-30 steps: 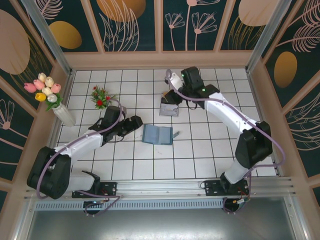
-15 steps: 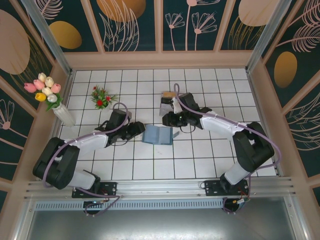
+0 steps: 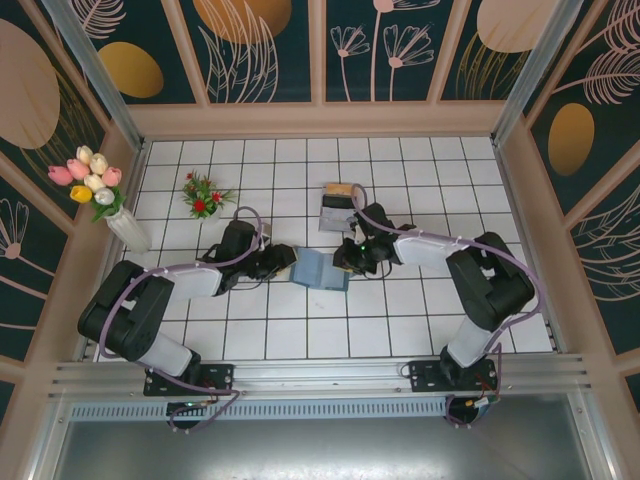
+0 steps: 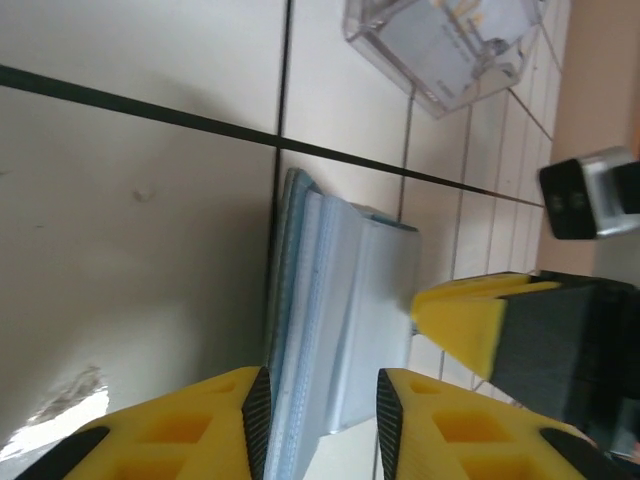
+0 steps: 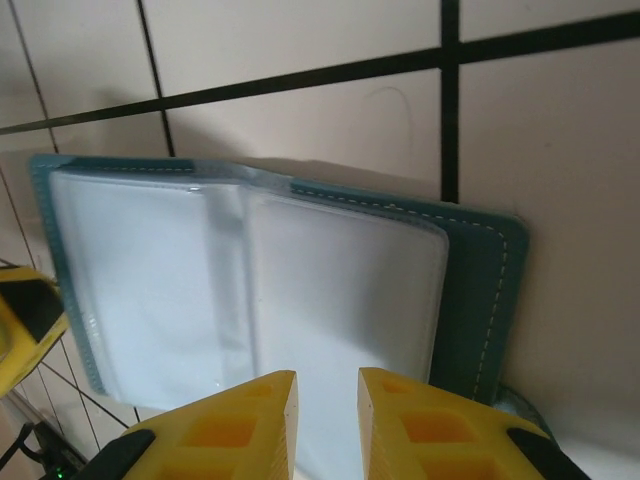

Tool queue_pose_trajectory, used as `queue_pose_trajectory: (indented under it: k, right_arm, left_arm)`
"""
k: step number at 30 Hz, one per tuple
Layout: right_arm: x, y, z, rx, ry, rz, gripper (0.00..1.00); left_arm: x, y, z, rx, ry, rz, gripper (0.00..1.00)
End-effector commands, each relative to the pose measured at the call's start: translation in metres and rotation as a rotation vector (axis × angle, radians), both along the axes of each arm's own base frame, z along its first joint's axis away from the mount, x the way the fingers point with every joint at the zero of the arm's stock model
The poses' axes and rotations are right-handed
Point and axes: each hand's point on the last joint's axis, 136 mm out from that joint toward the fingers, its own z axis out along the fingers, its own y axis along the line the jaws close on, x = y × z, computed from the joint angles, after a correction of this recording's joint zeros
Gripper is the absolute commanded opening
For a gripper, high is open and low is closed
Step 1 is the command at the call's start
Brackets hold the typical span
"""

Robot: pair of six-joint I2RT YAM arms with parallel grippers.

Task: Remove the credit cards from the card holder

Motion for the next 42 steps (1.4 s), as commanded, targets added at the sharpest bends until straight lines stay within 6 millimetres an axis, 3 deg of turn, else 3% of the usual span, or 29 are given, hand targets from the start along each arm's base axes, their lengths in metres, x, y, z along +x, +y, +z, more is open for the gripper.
queue_pose_trajectory:
  k: [1,8,12,15,21,29,36,42]
  right_arm:
    - [-0.004,-0.008,-0.015,-0.041,0.044,-0.035,0.25]
    - [-0.01,-0.019,-0.033,-0.098,0.087,-0.041,0.25]
    - [-0.012,-0.024,-0.038,-0.12,0.092,-0.049,0.25]
    - [-0.013,-0.027,-0.042,-0.137,0.099,-0.048,0.25]
    - [-0.012,-0.026,-0.045,-0.138,0.103,-0.041,0.24]
    - [-0.013,-0.025,-0.05,-0.142,0.113,-0.035,0.24]
    - [-0.014,-0.025,-0.053,-0.144,0.121,-0.031,0.24]
    - [-0.017,-0.025,-0.058,-0.139,0.141,-0.025,0.24]
  left_arm:
    - [-0.002,-0.013,0.016,-0.09,-0.039,-0.054,0.35]
    - [-0.008,-0.023,0.03,-0.147,-0.066,-0.106,0.28]
    - [0.004,0.018,-0.004,0.153,-0.021,0.046,0.38]
    - [0.004,0.026,-0.011,0.2,-0.015,0.069,0.48]
    - [0.001,0.003,-0.016,0.099,0.007,-0.02,0.48]
    - [-0.004,-0.032,0.012,-0.083,-0.041,-0.154,0.34]
    - [-0.014,-0.046,0.038,-0.161,-0.088,-0.197,0.17]
    - [-0.018,-0.057,0.054,-0.212,-0.108,-0.183,0.12]
